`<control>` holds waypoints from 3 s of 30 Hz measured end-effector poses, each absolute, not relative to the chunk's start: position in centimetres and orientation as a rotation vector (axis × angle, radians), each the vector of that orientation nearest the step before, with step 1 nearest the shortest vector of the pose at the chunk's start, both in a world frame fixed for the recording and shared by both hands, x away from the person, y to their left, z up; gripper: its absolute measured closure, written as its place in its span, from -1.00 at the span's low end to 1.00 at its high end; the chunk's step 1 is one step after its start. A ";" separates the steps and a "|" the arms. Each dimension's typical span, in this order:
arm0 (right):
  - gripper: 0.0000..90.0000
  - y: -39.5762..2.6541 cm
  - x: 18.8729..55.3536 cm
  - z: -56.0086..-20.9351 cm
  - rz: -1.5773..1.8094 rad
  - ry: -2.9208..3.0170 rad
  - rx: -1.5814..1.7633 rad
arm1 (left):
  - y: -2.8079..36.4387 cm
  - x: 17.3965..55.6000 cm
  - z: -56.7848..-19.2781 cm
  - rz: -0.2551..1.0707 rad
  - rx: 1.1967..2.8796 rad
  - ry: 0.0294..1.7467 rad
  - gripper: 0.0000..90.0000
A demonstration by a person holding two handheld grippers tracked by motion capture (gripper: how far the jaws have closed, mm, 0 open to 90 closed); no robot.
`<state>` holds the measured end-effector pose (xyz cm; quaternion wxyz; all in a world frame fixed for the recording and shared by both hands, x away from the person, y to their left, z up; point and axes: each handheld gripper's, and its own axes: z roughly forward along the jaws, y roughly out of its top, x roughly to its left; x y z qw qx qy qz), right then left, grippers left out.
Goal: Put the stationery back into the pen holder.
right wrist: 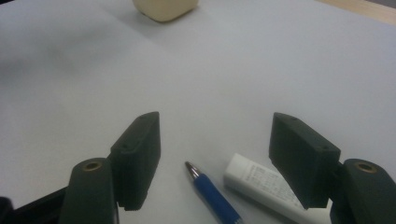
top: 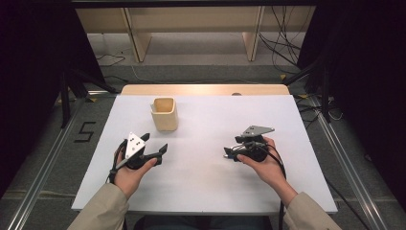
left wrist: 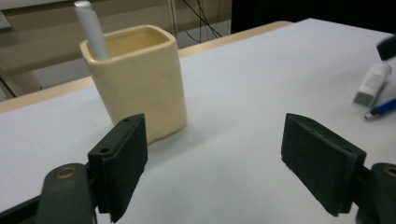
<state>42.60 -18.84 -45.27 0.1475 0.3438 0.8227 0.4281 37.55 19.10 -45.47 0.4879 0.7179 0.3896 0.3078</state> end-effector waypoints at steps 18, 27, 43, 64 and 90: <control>-0.03 -21.1 43.5 -45.1 1.022 2.475 0.941 | 18.9 35.7 -46.6 0.728 1.817 0.911 -0.46; 0.04 -21.0 43.4 -45.3 0.927 2.536 0.880 | 18.9 35.8 -46.8 0.723 1.818 0.914 -0.45; 0.17 -20.7 42.8 -45.5 0.669 2.668 0.698 | 18.9 35.8 -46.9 0.723 1.825 0.907 -0.42; 0.23 -21.7 43.3 -45.8 0.439 2.790 0.605 | 18.9 35.9 -46.9 0.717 1.825 0.907 -0.39; 0.34 -22.0 44.6 -45.3 0.259 2.871 0.496 | 18.8 36.1 -46.9 0.721 1.826 0.907 -0.38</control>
